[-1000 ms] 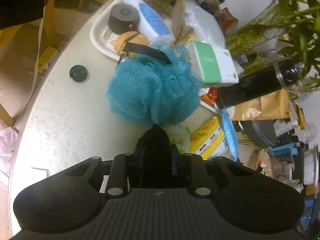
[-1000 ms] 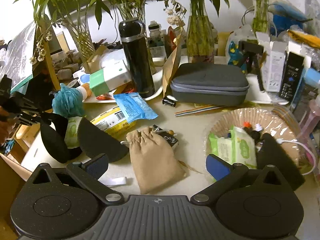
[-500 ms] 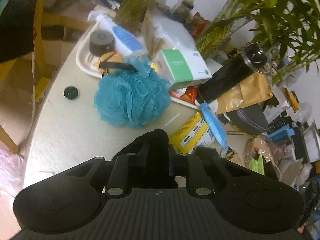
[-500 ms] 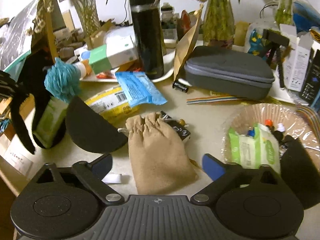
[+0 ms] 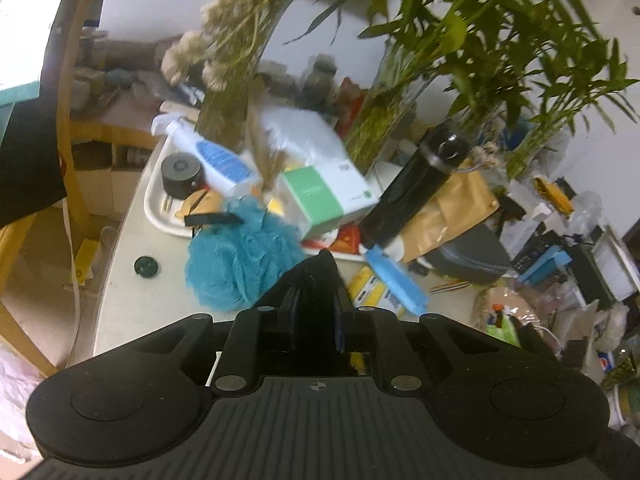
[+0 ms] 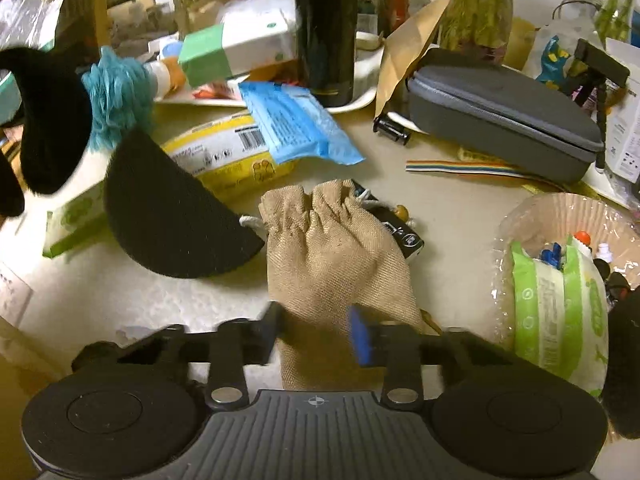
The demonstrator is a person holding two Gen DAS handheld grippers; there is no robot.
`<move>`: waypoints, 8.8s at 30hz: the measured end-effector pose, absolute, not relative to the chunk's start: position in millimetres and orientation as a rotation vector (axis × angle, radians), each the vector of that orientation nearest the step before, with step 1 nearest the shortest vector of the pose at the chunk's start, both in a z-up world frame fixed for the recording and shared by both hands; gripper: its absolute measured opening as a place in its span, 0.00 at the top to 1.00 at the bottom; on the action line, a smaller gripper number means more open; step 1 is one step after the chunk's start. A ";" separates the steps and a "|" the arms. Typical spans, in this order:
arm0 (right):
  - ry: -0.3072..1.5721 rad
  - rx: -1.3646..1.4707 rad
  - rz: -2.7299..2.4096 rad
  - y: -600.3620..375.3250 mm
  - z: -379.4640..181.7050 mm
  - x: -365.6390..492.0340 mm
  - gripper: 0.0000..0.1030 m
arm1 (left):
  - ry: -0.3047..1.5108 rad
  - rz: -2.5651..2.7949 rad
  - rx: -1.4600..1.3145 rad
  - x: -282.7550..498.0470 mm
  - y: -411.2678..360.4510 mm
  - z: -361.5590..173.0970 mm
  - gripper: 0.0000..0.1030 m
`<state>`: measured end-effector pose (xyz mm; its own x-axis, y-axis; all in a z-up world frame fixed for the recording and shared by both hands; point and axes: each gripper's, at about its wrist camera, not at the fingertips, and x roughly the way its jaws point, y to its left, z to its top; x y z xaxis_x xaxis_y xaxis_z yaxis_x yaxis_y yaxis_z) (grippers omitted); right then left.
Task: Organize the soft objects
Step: 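Close the left tool on the black foam pad while the right tool grasps the beige drawstring pouch, then lift and carry the foam pad and pouch in both tools over the cardboard box, then open the left tool to drop the foam pad while the right tool releases the pouch into the box, then move the left tool toward the wet-wipes pack while the right tool approaches the black tissue pack, then close the left tool on the green-and-white wet-wipes pack, then lower the right tool onto the black tissue pack and close it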
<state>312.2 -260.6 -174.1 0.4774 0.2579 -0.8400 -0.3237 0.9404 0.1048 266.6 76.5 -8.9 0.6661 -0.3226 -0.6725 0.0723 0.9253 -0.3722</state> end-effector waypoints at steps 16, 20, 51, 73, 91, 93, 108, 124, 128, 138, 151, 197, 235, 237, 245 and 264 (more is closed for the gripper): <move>0.940 -0.035 0.287 -282.1 -123.4 304.2 0.97 | 0.744 -0.252 -0.311 236.4 73.9 26.1 0.84; 0.910 -0.017 0.271 -289.5 -95.9 295.6 0.97 | 0.721 -0.266 -0.300 224.6 70.9 41.3 0.84; 0.774 -0.028 0.557 -265.7 73.8 158.0 0.97 | 0.786 -0.349 0.063 124.7 -8.5 110.6 0.84; 1.040 -0.129 0.597 -220.0 0.3 130.6 0.97 | 0.998 -0.343 0.088 118.3 -26.0 37.2 0.84; 0.912 -0.253 0.393 -199.7 21.8 106.0 0.00 | 0.870 -0.261 -0.025 90.8 1.6 58.1 0.43; 0.902 -0.248 0.362 -203.4 26.6 105.9 0.00 | 0.841 -0.245 -0.040 87.6 7.0 61.8 0.43; 0.874 -0.178 0.168 -238.8 37.1 113.9 0.00 | 0.813 -0.135 -0.122 80.6 38.7 50.4 0.43; 0.886 -0.129 0.081 -265.9 30.0 121.5 0.00 | 0.830 -0.107 -0.152 84.6 47.4 41.6 0.43; 0.892 -0.132 0.090 -264.9 26.6 126.9 0.00 | 0.832 -0.103 -0.154 88.2 48.2 39.9 0.43; 0.884 -0.123 0.104 -266.0 13.6 151.5 0.00 | 0.819 -0.091 -0.158 105.2 60.0 33.0 0.43; 0.859 -0.034 0.273 -276.0 -7.8 191.9 0.00 | 0.861 -0.104 -0.119 142.4 77.9 7.2 0.43; 0.903 -0.003 0.209 -297.2 -43.6 232.6 0.00 | 1.063 -0.453 0.290 279.3 33.1 -116.1 0.43; 0.846 -0.043 0.325 -297.6 -107.6 298.0 0.00 | 0.931 -0.467 0.286 273.0 28.8 -103.0 0.54; 0.839 -0.053 0.332 -294.6 -109.8 303.1 0.00 | 0.917 -0.464 0.270 267.5 30.4 -95.0 0.54; 0.847 -0.083 0.343 -290.3 -136.0 324.8 0.04 | 0.883 -0.406 0.179 249.1 38.2 -67.7 0.54; 0.890 -0.185 0.331 -266.6 -191.8 368.5 0.17 | 0.846 -0.173 0.085 220.8 49.3 -28.8 0.54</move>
<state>368.5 -266.6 -191.8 0.5836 0.2052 -0.7857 -0.3578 0.9336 -0.0219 220.8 49.3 -28.8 0.6496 -0.1183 -0.7510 0.1858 0.9826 0.0060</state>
